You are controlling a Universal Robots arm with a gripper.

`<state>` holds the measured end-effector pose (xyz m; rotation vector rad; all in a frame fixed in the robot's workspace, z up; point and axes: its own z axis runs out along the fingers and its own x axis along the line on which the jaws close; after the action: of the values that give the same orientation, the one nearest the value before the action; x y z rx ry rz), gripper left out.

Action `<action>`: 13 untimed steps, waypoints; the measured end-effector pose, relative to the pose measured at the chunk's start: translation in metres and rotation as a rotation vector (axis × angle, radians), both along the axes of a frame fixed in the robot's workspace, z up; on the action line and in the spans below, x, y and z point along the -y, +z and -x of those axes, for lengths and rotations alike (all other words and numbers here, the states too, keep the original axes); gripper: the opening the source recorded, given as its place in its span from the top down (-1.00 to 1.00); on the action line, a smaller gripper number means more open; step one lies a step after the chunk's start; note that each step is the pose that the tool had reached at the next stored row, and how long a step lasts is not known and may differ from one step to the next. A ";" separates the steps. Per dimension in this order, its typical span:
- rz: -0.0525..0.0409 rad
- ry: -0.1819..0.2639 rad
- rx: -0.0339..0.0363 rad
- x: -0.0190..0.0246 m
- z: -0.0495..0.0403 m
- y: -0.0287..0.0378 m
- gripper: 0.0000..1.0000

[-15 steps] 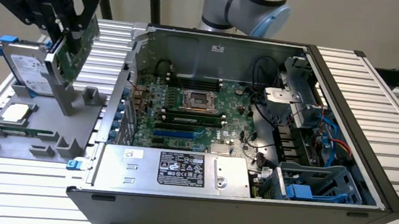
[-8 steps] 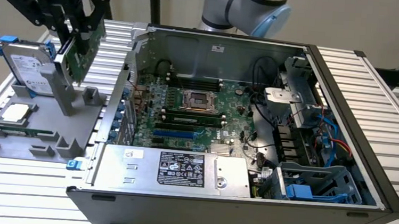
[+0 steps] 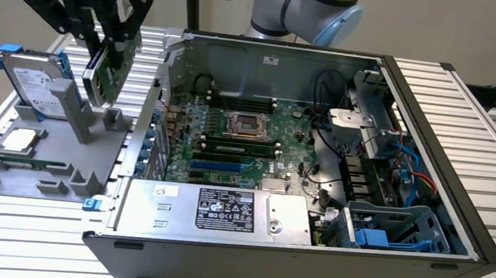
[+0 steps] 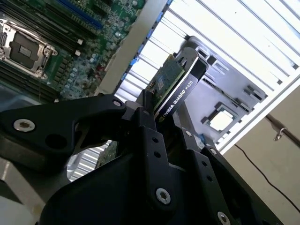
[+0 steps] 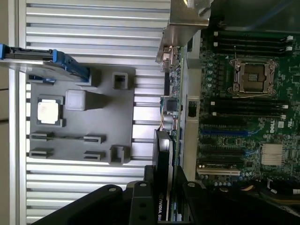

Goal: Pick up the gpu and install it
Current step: 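Pick up the gpu and move the gpu toward the slot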

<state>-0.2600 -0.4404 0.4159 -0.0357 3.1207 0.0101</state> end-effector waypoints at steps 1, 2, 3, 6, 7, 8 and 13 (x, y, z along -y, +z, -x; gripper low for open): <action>0.0001 0.000 -0.0001 0.0000 -0.0021 0.0000 1.00; 0.0001 0.000 -0.0003 0.0000 -0.0039 0.0001 1.00; -0.0001 0.000 -0.0004 0.0000 -0.0060 0.0000 1.00; 0.0001 0.000 -0.0012 0.0000 -0.0122 0.0001 1.00; 0.0001 0.000 -0.0015 0.0000 -0.0144 0.0000 1.00; 0.0001 0.000 -0.0018 0.0000 -0.0164 0.0000 1.00; 0.0001 0.000 -0.0037 0.0000 -0.0262 0.0001 1.00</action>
<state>-0.2338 -0.4404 0.4160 -0.0361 3.1244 0.0101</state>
